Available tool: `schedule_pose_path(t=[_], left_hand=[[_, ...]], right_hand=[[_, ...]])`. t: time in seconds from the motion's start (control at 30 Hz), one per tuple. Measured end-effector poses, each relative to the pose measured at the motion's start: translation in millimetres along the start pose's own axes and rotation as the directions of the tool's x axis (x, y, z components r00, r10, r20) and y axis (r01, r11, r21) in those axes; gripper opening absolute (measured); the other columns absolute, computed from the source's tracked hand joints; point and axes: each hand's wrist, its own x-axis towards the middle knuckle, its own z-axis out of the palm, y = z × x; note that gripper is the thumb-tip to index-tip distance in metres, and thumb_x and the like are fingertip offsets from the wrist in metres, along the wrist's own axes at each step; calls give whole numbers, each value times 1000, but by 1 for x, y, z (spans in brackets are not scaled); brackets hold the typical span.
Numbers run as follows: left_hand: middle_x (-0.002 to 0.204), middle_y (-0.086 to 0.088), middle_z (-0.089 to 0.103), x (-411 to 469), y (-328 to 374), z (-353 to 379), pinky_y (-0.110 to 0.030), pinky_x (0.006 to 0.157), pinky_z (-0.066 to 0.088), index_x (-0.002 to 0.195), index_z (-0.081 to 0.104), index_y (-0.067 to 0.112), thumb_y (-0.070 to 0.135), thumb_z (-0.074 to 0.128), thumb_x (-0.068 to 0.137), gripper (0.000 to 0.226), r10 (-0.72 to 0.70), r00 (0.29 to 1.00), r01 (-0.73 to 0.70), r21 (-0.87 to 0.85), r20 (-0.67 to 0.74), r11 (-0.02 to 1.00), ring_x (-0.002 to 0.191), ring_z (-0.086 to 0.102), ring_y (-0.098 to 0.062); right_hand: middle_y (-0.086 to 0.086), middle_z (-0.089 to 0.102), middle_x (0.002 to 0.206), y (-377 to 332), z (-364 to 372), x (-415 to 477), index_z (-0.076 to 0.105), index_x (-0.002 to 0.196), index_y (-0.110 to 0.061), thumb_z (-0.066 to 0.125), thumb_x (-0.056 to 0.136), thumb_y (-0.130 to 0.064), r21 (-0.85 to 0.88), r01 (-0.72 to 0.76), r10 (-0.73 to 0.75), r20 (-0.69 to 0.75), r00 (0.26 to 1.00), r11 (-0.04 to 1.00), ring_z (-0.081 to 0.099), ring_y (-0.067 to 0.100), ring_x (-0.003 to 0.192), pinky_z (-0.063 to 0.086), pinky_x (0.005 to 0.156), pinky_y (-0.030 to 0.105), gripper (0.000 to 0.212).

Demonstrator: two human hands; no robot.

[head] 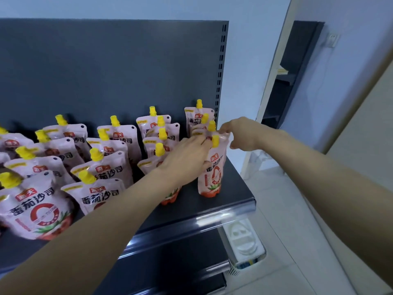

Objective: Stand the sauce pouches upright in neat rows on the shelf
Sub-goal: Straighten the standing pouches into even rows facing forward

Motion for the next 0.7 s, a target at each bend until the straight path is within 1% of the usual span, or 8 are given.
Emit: schedule_pose_path(t=[0.13, 0.23, 0.33, 0.43, 0.53, 0.6, 0.67, 0.7], left_hand=[[109, -9, 57, 8, -2, 8, -36, 67, 41, 108, 47, 12, 27, 56, 88, 26, -94, 995, 96, -106, 25, 990, 88, 57, -27], [97, -3, 57, 13, -4, 13, -30, 58, 39, 103, 48, 14, 25, 56, 87, 21, -162, 981, 180, -205, 105, 962, 75, 54, -19], [73, 6, 52, 17, -5, 13, -22, 49, 32, 80, 47, 28, 25, 60, 86, 15, -168, 969, 219, -316, 181, 923, 61, 49, -8], [61, 11, 48, 21, -3, 11, -21, 50, 30, 64, 46, 33, 19, 63, 83, 29, -207, 953, 285, -420, 221, 861, 56, 46, -4], [54, 7, 39, 25, 0, 11, -24, 52, 30, 56, 41, 17, 12, 66, 80, 35, -251, 934, 344, -451, 255, 824, 50, 38, -5], [50, 7, 28, 27, 4, 9, -20, 49, 25, 50, 30, 19, 8, 68, 79, 48, -276, 928, 367, -481, 250, 797, 45, 32, -5], [49, 9, 31, 27, 9, 8, -17, 49, 28, 51, 39, 15, 6, 69, 78, 42, -295, 919, 390, -505, 261, 770, 45, 34, -1], [49, 12, 39, 25, 12, 7, -15, 52, 33, 55, 50, 12, 6, 70, 78, 31, -297, 917, 396, -517, 267, 758, 47, 39, 2]], right_hand=[[12, 61, 125, 7, 3, 9, 56, 125, -10, 49, 93, -9, 29, -9, 10, -29, 1000, 1000, 56, 32, 113, 49, 95, 43, 33], [12, 60, 127, 12, 7, 21, 56, 126, -9, 42, 92, -3, 84, 14, -13, -13, 1000, 996, 56, 31, 113, 48, 95, 42, 37], [13, 62, 124, 18, 10, 37, 60, 121, -6, 44, 94, -9, 118, 81, -81, -10, 997, 990, 57, 32, 110, 48, 96, 42, 32], [14, 67, 109, 26, 11, 52, 67, 106, -2, 51, 93, -18, 145, 177, -180, 6, 984, 973, 60, 31, 101, 49, 90, 40, 27], [10, 60, 78, 38, 13, 62, 63, 80, 2, 56, 86, -9, 169, 237, -244, 23, 969, 957, 53, 26, 80, 41, 65, 29, 15], [2, 45, 60, 44, 15, 66, 50, 58, -6, 55, 85, -5, 221, 253, -266, 27, 964, 942, 45, 22, 69, 32, 54, 23, 27], [-5, 41, 50, 51, 15, 70, 47, 44, -17, 56, 86, -4, 316, 261, -287, 38, 957, 912, 44, 19, 63, 34, 54, 22, 44], [-6, 42, 49, 53, 16, 71, 52, 45, -15, 57, 86, -3, 344, 270, -302, 44, 952, 899, 46, 18, 62, 39, 58, 24, 43]])
